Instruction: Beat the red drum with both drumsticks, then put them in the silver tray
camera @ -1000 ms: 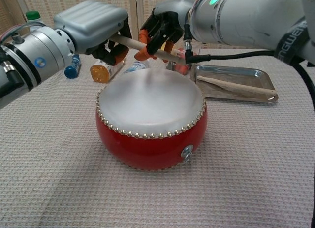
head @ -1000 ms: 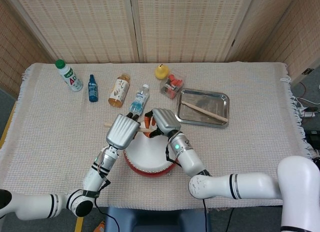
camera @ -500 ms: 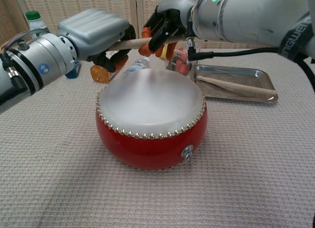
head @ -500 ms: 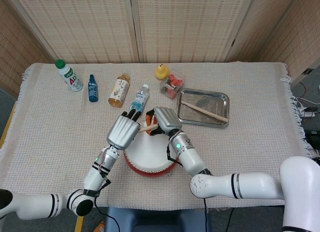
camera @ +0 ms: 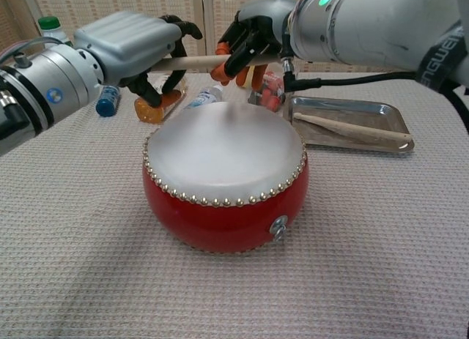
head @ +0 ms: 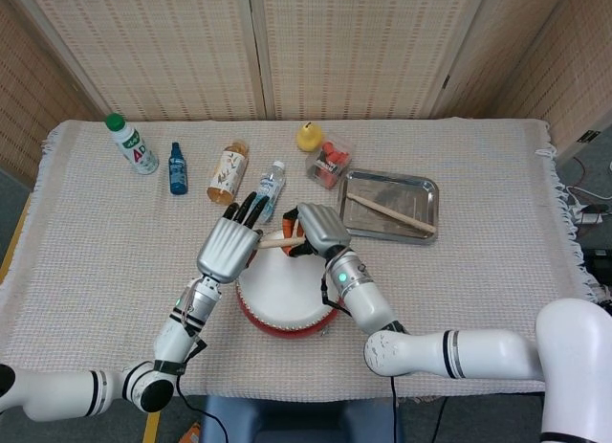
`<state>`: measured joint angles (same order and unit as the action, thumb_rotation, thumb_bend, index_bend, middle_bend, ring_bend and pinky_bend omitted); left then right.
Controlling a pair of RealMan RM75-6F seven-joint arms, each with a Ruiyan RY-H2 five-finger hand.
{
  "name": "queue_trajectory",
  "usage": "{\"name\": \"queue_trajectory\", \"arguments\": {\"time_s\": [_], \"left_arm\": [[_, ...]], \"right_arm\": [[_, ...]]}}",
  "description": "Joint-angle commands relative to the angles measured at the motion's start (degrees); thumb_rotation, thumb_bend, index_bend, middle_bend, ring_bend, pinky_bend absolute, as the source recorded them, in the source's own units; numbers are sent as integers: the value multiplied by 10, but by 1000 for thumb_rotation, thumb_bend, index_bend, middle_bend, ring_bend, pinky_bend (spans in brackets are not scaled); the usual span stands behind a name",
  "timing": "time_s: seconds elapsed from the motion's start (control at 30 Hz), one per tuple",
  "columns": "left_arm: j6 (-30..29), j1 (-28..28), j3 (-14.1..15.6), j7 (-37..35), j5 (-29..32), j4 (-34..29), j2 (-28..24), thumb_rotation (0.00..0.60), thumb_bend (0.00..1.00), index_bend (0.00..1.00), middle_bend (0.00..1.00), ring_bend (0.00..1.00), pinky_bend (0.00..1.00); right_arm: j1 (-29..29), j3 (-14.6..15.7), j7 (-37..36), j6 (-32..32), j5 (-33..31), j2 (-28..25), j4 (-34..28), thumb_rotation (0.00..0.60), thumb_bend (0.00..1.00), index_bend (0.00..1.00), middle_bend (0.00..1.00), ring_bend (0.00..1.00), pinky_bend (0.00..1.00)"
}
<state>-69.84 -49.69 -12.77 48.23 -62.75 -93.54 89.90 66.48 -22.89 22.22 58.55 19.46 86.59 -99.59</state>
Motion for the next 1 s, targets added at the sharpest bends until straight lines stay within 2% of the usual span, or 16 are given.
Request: {"name": "queue_trajectory", "arguments": {"time_s": [0.03,0.57,1.0], "left_arm": [[1,1,0,1,4,0,-3,600,386,26,43,21,239],[-3,13,-1,-2,20,-2,-22,600,385,14,42,21,239],[-5,28,-2,-22,34,2,-47,600,383,7,42,16,239]], "right_arm": [[-1,1,2,0,0,-1,-1,600,684,904,528,516,583],[-23,4,-14,-9,14,-33,-20,600,706,904,528,515,583],[-75,20,-43,-9,47,-102,-74,600,710,907,528,515,583]]}}
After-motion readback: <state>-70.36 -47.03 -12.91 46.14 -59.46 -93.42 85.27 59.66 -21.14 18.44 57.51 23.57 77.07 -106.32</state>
